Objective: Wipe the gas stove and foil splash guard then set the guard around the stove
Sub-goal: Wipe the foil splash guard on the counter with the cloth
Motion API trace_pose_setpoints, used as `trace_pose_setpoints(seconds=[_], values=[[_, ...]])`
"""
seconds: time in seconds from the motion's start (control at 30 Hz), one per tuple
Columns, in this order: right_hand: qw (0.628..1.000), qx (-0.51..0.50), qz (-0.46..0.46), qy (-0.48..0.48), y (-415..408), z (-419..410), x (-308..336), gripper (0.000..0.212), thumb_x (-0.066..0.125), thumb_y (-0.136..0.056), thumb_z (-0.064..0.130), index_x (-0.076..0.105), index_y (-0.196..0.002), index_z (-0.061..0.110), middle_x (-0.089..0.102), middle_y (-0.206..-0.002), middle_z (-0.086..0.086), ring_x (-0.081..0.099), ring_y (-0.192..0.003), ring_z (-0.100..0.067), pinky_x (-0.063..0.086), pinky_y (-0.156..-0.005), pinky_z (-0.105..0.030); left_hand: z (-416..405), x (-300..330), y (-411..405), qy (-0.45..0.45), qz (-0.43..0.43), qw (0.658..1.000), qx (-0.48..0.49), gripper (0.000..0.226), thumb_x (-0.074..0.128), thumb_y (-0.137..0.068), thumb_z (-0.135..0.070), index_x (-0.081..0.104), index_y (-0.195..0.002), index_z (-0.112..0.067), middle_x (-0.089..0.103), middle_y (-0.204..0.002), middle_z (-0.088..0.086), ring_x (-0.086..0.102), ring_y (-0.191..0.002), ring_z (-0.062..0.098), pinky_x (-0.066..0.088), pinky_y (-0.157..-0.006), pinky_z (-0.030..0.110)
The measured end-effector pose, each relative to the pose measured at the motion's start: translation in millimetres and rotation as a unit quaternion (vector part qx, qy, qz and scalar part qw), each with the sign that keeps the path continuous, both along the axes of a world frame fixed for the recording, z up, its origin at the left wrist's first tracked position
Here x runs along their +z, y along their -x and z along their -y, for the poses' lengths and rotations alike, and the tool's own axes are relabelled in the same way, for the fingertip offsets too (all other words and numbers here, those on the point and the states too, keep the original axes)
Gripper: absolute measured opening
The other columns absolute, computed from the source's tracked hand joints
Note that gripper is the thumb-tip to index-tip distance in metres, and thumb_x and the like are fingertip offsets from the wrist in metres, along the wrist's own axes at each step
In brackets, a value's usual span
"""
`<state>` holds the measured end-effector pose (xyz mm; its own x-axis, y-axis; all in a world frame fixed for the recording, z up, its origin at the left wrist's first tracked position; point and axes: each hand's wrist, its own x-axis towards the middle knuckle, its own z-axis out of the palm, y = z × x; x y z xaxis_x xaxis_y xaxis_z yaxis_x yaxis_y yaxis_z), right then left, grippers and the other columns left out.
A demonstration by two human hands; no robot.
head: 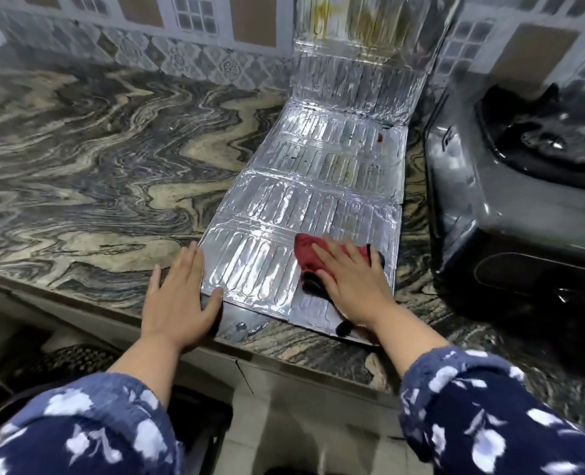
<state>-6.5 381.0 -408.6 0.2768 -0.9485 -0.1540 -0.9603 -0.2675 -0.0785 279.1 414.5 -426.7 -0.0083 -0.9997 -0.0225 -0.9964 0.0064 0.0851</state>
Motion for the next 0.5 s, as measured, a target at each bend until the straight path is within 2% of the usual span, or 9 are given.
trace_pose_setpoints(seconds=[0.23, 0.5], values=[[0.996, -0.084, 0.008, 0.003, 33, 74, -3, 0.053, 0.012, -0.101, 0.045, 0.003, -0.151, 0.034, -0.005, -0.161, 0.011, -0.007, -0.149, -0.020, -0.008, -0.116, -0.055, 1, -1, 0, 0.007, 0.008, 1.000, -0.004, 0.087, 0.005, -0.078, -0.061, 0.009, -0.151, -0.014, 0.004, -0.159, -0.003, 0.006, -0.146, 0.010, 0.006, -0.118, 0.045], [0.995, -0.095, 0.017, 0.004, 44, 154, -2, 0.052, 0.012, -0.101, 0.045, 0.005, -0.151, 0.035, 0.000, -0.161, 0.010, -0.004, -0.149, -0.023, -0.005, -0.115, -0.061, 1, -2, -2, 0.009, 0.008, 1.000, -0.001, 0.080, 0.014, -0.083, -0.060, 0.010, -0.151, -0.017, 0.004, -0.157, -0.006, 0.009, -0.145, 0.010, 0.006, -0.118, 0.044]])
